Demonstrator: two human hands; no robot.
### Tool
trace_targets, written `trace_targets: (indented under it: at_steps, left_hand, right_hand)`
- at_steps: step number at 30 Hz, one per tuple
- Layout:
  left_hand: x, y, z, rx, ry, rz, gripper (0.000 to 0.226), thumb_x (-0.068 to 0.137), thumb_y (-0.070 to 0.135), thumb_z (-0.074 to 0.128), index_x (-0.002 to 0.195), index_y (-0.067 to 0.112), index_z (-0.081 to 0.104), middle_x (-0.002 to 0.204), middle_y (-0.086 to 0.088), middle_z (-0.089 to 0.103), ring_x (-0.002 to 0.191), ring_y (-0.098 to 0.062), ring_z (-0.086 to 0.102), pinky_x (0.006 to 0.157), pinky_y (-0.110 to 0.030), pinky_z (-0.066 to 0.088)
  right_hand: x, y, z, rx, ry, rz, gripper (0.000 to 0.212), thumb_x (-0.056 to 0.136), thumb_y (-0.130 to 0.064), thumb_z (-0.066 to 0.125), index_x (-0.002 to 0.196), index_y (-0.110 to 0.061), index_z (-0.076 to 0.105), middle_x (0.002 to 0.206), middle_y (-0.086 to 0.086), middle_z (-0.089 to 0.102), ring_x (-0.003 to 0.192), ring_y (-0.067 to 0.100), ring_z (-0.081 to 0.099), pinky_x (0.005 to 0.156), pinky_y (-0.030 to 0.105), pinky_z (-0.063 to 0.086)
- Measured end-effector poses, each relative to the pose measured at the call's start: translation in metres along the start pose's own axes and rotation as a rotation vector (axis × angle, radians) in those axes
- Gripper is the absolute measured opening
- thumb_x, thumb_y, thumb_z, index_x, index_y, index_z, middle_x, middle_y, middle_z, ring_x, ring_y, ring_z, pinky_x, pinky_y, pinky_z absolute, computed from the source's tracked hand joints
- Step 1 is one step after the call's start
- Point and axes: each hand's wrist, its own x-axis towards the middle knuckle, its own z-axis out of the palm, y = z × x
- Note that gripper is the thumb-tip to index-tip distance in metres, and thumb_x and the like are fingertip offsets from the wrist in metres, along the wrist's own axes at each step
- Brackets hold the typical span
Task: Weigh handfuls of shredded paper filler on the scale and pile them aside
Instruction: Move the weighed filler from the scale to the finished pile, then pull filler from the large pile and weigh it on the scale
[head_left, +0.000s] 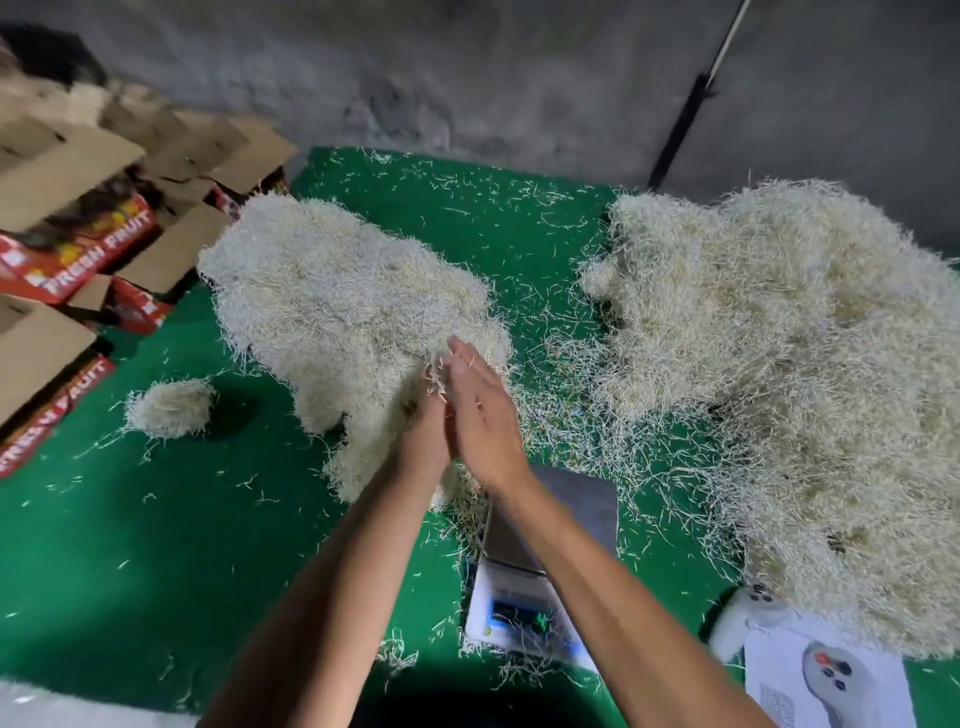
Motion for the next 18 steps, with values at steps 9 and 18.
trace_targets:
  at_steps: [9, 18]
  left_hand:
    - [0.018, 0.02, -0.026, -0.231, 0.076, -0.085, 0.027, 0.113, 0.029, 0.022, 0.101, 0.043, 0.042, 0.102, 0.02, 0.048, 0.083, 0.013, 0.057, 0.074, -0.004, 0.046]
    - [0.046, 0.026, -0.068, -0.78, 0.107, -0.366, 0.056, 0.111, 0.041, 0.024, 0.155, 0.008, 0.033, 0.144, -0.014, 0.05, 0.132, -0.023, 0.053, 0.083, -0.022, 0.057]
  right_hand:
    - [0.023, 0.008, 0.021, -0.014, -0.081, -0.186, 0.038, 0.104, -0.037, 0.045, 0.136, -0.026, 0.063, 0.149, -0.005, 0.056, 0.142, 0.005, 0.044, 0.122, 0.045, 0.033]
    - [0.059, 0.003, 0.038, -0.1, -0.089, -0.215, 0.028, 0.103, -0.038, 0.054, 0.106, -0.017, 0.071, 0.101, -0.003, 0.069, 0.093, 0.003, 0.064, 0.085, 0.034, 0.054]
